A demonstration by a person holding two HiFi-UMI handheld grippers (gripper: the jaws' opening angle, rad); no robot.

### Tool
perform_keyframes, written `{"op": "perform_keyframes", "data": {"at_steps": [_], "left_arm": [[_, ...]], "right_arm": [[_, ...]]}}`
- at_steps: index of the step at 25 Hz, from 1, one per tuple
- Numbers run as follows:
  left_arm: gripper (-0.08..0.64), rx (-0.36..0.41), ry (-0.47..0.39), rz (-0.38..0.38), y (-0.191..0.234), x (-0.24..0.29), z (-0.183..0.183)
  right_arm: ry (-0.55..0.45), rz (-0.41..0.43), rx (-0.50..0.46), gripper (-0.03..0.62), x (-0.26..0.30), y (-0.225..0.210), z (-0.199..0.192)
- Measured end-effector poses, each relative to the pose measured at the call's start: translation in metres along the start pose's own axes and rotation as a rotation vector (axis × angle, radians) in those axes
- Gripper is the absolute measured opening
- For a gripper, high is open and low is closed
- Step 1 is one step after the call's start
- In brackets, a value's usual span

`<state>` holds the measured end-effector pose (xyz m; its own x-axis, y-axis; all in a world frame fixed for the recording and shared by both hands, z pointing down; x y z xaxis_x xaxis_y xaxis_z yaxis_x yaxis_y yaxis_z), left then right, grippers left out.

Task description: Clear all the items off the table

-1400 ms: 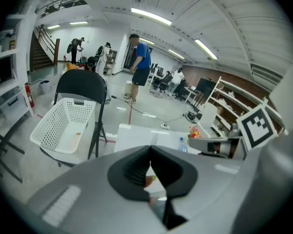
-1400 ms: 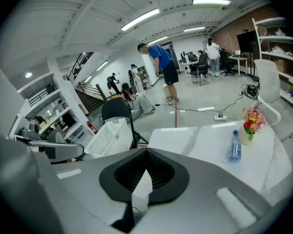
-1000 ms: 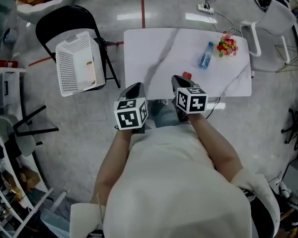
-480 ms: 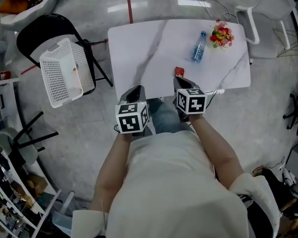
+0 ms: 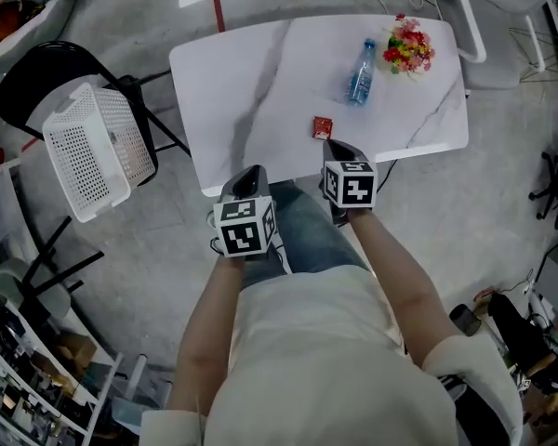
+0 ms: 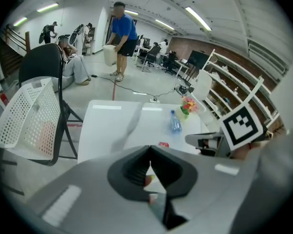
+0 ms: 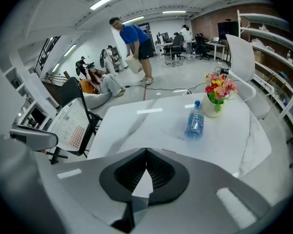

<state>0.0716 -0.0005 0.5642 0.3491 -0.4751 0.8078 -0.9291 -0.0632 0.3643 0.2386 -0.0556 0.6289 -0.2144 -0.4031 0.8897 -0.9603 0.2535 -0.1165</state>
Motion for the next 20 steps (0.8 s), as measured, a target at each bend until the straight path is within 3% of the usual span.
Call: {"op": "perform_keyframes", "data": {"at_steps": [2, 4, 20], "left_arm": [[0.008, 0.004, 0.018, 0.003, 0.0, 0.01, -0.003], [0.008, 0.005, 0.031, 0.006, 0.001, 0.019, -0.005], [0.009, -0.015, 0.119, 0.007, 0.006, 0.057, -0.025]], "right_arm": [[0.019, -0.002, 0.004, -0.002, 0.013, -0.006, -0.005], [0.043, 0.003, 0.006, 0.046, 0.027, -0.011, -0.01], [0.161, -0.017, 0.005, 0.106, 0.115, -0.03, -0.048]]}}
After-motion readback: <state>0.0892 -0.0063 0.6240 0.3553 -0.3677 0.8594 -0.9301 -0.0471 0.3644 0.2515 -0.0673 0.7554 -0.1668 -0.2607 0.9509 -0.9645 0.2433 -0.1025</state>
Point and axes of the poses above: the fingertips, and each gripper's own axes: x forward along the fingers, y to its left, z out of its top, the point moved 2 cm from there along -x, backward along the fingers, and after that the axes turned 6 degrees about -z, right-handed, at the moved point
